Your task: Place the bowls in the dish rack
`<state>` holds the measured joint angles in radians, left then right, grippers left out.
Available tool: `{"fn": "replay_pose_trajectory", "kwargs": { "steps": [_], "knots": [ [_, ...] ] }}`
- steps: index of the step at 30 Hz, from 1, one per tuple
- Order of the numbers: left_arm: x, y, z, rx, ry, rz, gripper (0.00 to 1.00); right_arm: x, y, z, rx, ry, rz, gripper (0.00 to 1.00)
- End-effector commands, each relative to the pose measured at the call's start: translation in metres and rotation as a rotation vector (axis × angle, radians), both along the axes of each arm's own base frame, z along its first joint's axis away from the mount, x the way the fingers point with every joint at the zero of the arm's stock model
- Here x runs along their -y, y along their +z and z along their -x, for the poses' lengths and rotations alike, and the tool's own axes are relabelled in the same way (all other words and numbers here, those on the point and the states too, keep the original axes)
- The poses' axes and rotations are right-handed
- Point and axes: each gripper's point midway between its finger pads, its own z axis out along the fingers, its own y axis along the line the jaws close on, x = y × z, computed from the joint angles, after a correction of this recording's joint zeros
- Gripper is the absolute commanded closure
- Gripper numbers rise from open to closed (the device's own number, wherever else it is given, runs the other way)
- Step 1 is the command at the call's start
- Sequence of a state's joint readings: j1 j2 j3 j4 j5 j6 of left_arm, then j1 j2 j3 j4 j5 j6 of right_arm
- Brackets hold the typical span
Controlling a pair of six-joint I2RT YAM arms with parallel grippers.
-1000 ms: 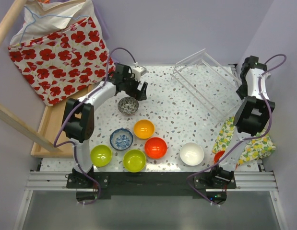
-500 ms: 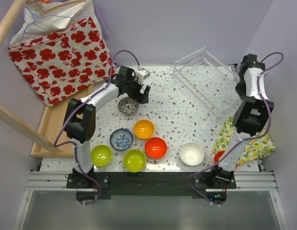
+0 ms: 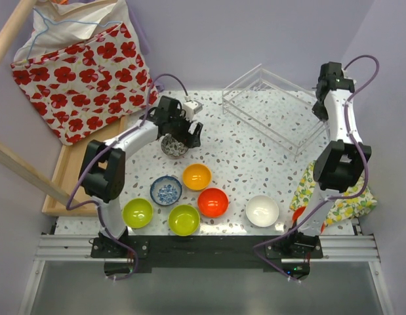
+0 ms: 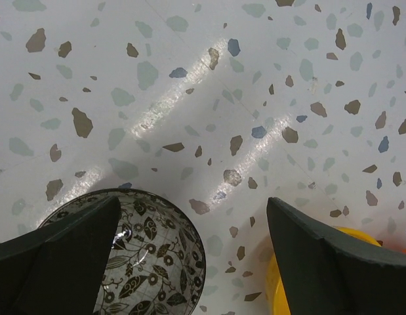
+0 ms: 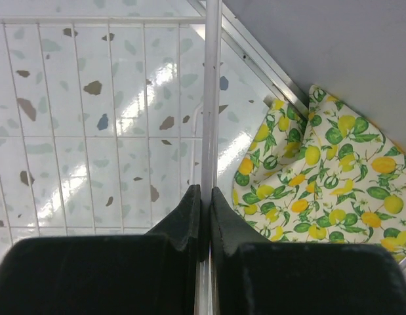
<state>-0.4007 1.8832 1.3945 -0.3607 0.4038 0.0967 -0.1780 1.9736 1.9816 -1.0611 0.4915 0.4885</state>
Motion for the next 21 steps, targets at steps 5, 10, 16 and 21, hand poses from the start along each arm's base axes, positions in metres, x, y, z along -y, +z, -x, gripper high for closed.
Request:
{"fn": "replay_pose_trajectory", "kwargs": {
  "steps": [5,10,16,21],
  "knots": [
    [-0.001,0.026,0.008,0.080,-0.002,0.033,0.01,-0.033,0.021,-0.019,0.189,0.267,-0.038,1.00],
    [-0.004,0.033,0.010,0.105,-0.003,0.026,0.00,-0.051,0.003,-0.023,0.173,0.350,-0.120,1.00],
    [-0.006,0.038,0.011,0.117,-0.006,0.024,0.01,-0.054,-0.002,-0.035,0.141,0.493,-0.098,1.00],
    [-0.004,0.046,0.006,0.137,-0.002,0.031,0.01,-0.062,-0.016,-0.042,0.097,0.632,-0.143,1.00]
  ]
}}
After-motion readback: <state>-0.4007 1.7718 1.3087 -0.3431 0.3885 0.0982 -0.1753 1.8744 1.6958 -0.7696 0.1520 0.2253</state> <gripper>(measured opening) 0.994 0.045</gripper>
